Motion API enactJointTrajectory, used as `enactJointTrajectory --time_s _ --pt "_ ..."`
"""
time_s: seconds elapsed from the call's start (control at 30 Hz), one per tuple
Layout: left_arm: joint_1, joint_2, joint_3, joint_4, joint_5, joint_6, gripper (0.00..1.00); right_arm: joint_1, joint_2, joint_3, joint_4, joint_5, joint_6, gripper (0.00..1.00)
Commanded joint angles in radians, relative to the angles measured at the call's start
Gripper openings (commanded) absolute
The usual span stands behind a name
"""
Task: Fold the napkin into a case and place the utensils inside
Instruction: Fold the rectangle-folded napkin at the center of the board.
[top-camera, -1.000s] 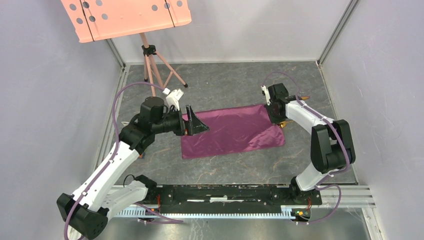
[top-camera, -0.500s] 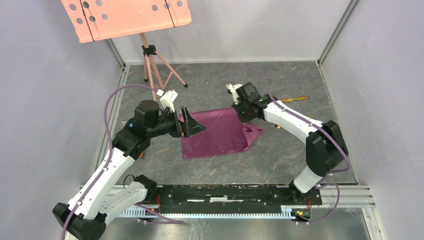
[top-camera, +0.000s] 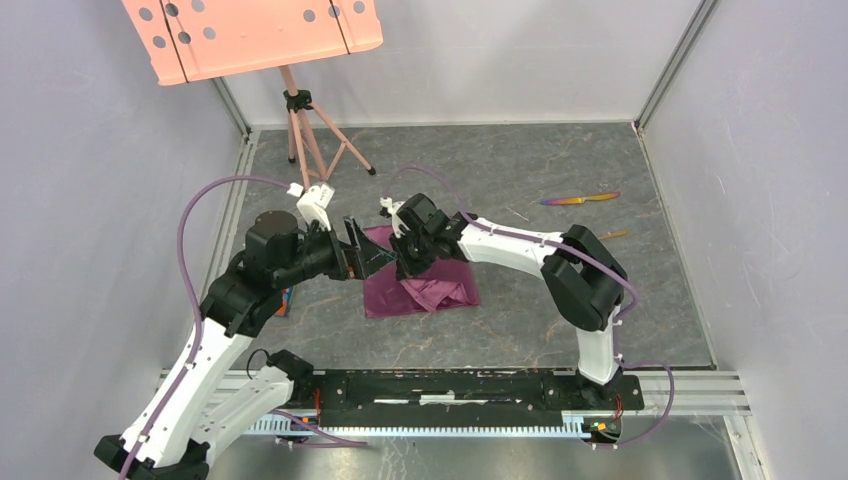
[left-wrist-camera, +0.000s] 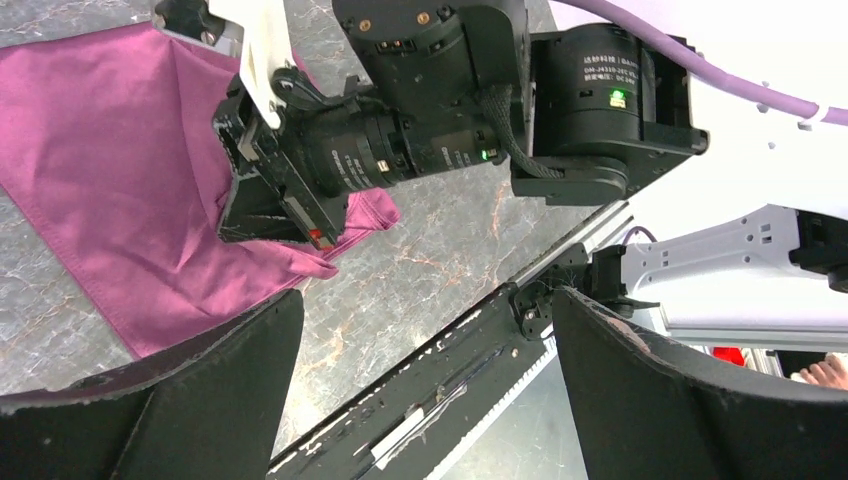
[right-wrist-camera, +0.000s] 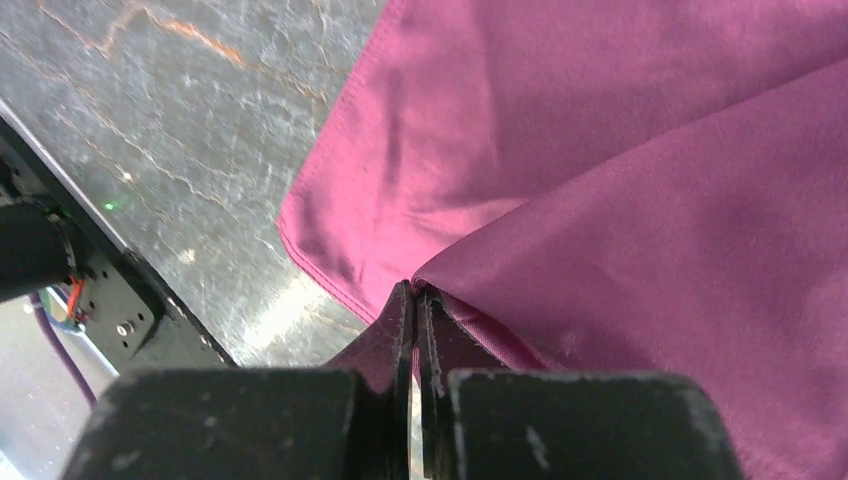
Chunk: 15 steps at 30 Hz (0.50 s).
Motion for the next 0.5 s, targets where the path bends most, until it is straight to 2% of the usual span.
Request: enactJointTrajectory --time_s 0.0,0.47 --pt "0.006 -0.034 0.034 -0.019 -0.038 0.048 1.0 -0.003 0.037 0.08 0.089 -0.039 0.049 0.0" --pt "0.006 -0.049 0.039 -0.028 -0.037 0.056 1.0 -0.003 0.16 0.218 0.088 -0.069 0.095 0.0"
